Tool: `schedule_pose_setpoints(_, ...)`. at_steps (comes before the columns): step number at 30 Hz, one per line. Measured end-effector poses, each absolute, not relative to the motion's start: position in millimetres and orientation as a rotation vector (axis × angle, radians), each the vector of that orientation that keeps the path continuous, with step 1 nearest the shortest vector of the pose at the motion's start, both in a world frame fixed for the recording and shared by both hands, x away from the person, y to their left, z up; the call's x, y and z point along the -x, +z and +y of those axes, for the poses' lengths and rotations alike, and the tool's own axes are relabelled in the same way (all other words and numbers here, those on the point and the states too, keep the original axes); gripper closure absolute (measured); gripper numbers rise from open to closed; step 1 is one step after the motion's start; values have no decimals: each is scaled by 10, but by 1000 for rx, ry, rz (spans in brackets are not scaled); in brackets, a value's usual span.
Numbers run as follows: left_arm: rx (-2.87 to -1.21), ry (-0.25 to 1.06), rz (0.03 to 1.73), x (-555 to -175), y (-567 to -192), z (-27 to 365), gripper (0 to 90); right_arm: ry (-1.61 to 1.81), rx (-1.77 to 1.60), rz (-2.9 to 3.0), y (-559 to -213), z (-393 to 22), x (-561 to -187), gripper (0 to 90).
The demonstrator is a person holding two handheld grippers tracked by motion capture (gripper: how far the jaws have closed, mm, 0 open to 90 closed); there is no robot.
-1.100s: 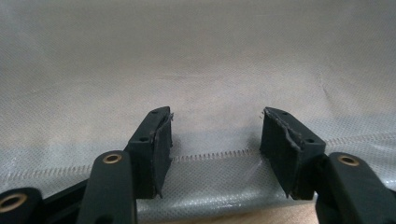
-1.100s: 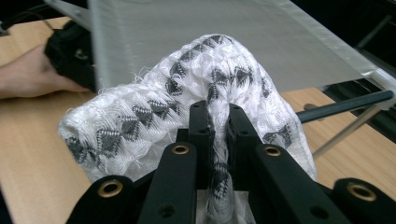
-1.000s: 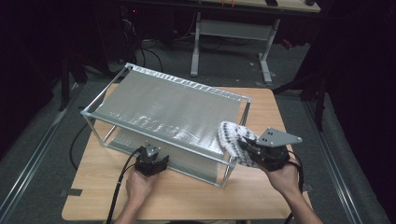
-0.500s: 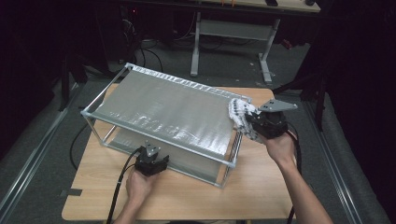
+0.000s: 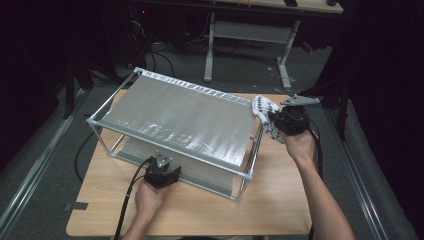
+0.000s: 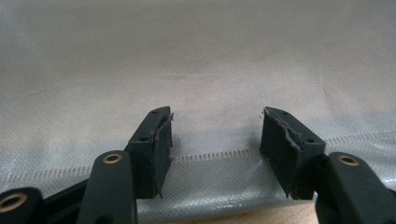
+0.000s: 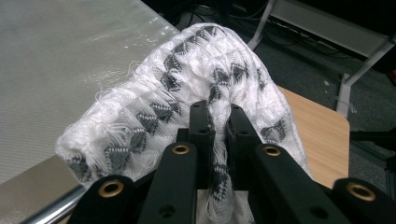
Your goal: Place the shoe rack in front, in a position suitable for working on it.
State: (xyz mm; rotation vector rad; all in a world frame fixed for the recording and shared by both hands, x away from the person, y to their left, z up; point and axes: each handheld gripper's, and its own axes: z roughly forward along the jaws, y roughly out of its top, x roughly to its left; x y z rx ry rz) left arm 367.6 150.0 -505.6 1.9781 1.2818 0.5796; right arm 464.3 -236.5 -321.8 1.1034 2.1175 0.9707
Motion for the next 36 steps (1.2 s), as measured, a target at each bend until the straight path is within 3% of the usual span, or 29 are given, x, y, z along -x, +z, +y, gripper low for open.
schedule_pose_setpoints(13,-1979,579,1281,-3676,-5057,1502,436,957,-1049,2111,-3238,-2398,-4477,834)
schedule_pose_setpoints(19,-1980,577,1280,-3678,-5055,1502,437,953,-1128,2075,-3273,-2496,-4602,833)
schedule_pose_setpoints(36,-1980,575,1274,-3679,-5057,1506,440,896,-1219,2127,-3755,-2500,-4664,834)
